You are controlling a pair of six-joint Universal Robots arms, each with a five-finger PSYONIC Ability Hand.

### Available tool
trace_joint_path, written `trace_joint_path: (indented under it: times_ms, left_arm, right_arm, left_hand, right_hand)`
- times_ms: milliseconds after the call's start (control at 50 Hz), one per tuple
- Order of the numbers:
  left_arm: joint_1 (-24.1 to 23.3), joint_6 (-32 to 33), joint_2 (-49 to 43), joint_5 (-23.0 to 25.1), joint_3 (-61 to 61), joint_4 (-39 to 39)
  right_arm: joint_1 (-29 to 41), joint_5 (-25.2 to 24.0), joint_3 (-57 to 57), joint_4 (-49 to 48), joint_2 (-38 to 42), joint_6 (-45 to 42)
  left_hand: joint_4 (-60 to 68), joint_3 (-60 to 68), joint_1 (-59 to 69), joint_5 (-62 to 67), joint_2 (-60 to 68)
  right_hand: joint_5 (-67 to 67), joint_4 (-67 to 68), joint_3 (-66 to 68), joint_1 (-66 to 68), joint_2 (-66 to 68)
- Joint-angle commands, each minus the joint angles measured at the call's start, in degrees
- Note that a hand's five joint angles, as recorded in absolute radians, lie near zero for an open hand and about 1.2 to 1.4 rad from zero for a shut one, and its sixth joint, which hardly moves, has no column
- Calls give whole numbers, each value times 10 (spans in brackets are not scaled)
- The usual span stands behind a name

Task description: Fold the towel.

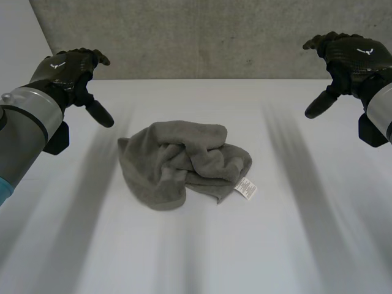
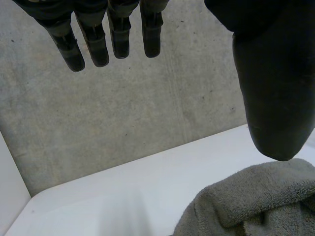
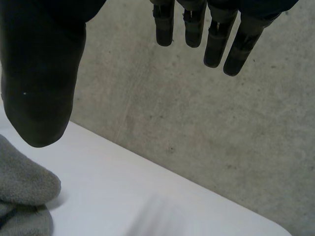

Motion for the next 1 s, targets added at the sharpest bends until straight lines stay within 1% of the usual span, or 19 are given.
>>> trace_joint_path:
  times_ms: [20,280,440,540,580,600,640,680,700,720,740,760,800,820,860,900,920,960,1000]
  left_arm:
    - [-3,2,2,-1,-3,1]
    - [-12,4,4,0,-18,-1]
    - [-18,8,13,2,-47,2]
    - [-20,9,3,2,-70,8]
    - [-26,9,-14,2,-92,19]
    - [-26,9,-14,2,-92,19]
    - [-31,9,-26,2,-104,31]
    - [-50,10,-44,2,-127,57]
    - [-50,10,-44,2,-128,57]
    - [-58,12,-52,2,-137,69]
    - [-65,20,-61,3,-146,82]
    - [-65,20,-61,3,-146,82]
    - [-77,45,-79,9,-157,104]
    - [-77,45,-79,9,-157,104]
    - [-81,61,-90,13,-159,115]
    - [-84,90,-117,18,-159,130]
    - [-84,90,-118,18,-159,130]
    - [-86,108,-147,20,-156,137]
    - [-90,112,-162,20,-151,138]
  right_arm:
    - [0,0,3,-1,8,-2]
    - [1,-6,5,-1,8,0]
    - [19,-8,6,5,19,-4]
    - [22,-17,5,32,52,-4]
    - [38,-39,5,44,81,-5]
    - [38,-40,5,45,81,-5]
    - [60,-51,7,45,114,-5]
    - [69,-54,7,43,130,-5]
    - [69,-54,7,43,130,-5]
    - [75,-55,7,41,148,-5]
    - [81,-55,7,38,168,-4]
    - [81,-55,7,38,168,-4]
    - [97,-54,-1,13,209,0]
    - [97,-54,-1,13,209,0]
    - [112,-51,-15,-27,248,3]
    - [117,-48,-28,-43,268,3]
    - [117,-47,-28,-43,268,3]
    - [127,-43,-52,-51,310,4]
    - [133,-39,-64,-51,328,5]
  left_hand:
    - [-38,-33,-41,-28,-37]
    - [-38,-33,-41,-28,-37]
    - [-38,-33,-41,-28,-37]
    - [-38,-33,-39,-27,-35]
    - [-38,-33,-38,-25,-34]
    - [-38,-33,-38,-25,-34]
    - [-38,-33,-36,-23,-32]
    - [-38,-33,-36,-23,-32]
    - [-38,-33,-36,-23,-32]
    - [-38,-33,-36,-23,-32]
    - [-38,-33,-36,-23,-32]
    - [-38,-33,-36,-23,-32]
    - [-38,-33,-34,-22,-30]
    - [-38,-33,-34,-22,-30]
    - [-38,-33,-33,-20,-29]
    - [-38,-33,-29,-17,-25]
    - [-38,-33,-29,-17,-25]
    - [-38,-33,-24,-12,-20]
    - [-38,-33,-24,-12,-20]
  right_hand:
    - [-35,-44,-30,-31,-41]
    - [-35,-44,-30,-31,-41]
    - [-35,-44,-30,-31,-41]
    - [-35,-44,-30,-31,-41]
    - [-35,-44,-30,-31,-41]
    - [-35,-44,-30,-31,-41]
    - [-35,-44,-30,-31,-41]
    - [-35,-44,-30,-31,-41]
    - [-35,-44,-30,-31,-41]
    - [-35,-44,-30,-31,-41]
    - [-35,-44,-30,-31,-41]
    - [-35,-44,-30,-31,-41]
    - [-35,-44,-30,-31,-41]
    - [-35,-44,-30,-31,-41]
    - [-35,-44,-30,-31,-41]
    - [-35,-44,-30,-31,-41]
    - [-35,-44,-30,-31,-41]
    - [-35,-44,-30,-31,-41]
    - [-35,-44,-30,-31,-41]
